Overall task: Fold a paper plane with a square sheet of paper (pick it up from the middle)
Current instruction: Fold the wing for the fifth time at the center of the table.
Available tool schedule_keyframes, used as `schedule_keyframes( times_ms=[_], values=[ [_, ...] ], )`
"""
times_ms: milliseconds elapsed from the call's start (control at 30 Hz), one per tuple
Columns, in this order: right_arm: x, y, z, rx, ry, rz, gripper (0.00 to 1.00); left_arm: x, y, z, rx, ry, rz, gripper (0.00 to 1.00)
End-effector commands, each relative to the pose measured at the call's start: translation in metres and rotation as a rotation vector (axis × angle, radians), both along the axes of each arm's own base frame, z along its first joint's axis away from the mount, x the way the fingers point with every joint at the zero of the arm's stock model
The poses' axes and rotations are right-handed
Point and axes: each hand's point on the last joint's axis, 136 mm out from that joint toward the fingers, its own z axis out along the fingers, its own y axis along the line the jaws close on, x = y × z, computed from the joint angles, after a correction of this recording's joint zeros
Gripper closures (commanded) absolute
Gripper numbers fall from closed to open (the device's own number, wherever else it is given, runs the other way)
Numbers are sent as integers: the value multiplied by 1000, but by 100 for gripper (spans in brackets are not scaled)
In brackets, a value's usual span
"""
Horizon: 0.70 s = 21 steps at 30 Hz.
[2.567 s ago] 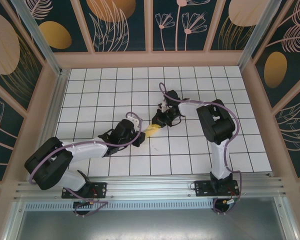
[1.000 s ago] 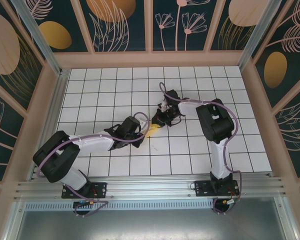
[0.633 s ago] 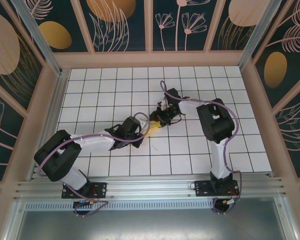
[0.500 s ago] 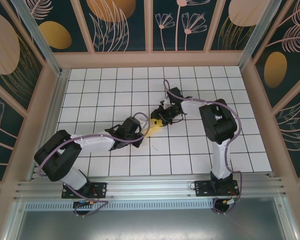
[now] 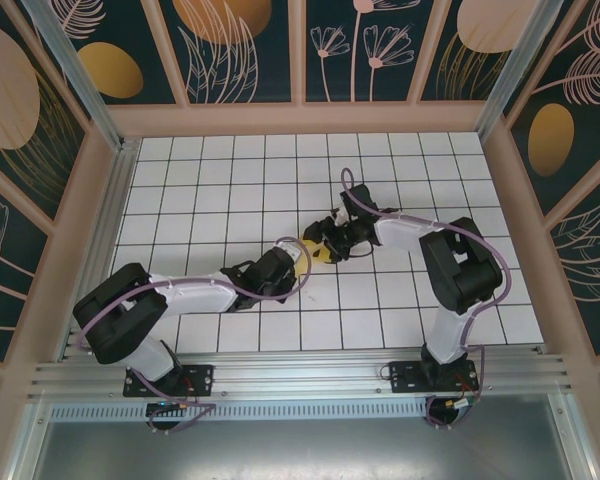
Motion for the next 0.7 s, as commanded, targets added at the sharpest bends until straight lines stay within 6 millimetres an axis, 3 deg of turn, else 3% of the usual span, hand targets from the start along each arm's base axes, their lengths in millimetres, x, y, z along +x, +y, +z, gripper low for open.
schedule_keyframes(
  times_ms=[0,333,667],
  values=[
    [0,11,2,25,18,5,42,4,2,-2,27,-39,28,97],
    [-6,28,-14,-26,71,83,37,2,1,-11,109,-70,1,97],
    [-3,36,-27,-108,105,98,38,2,-2,-4,110,-106,-24,97]
  ],
)
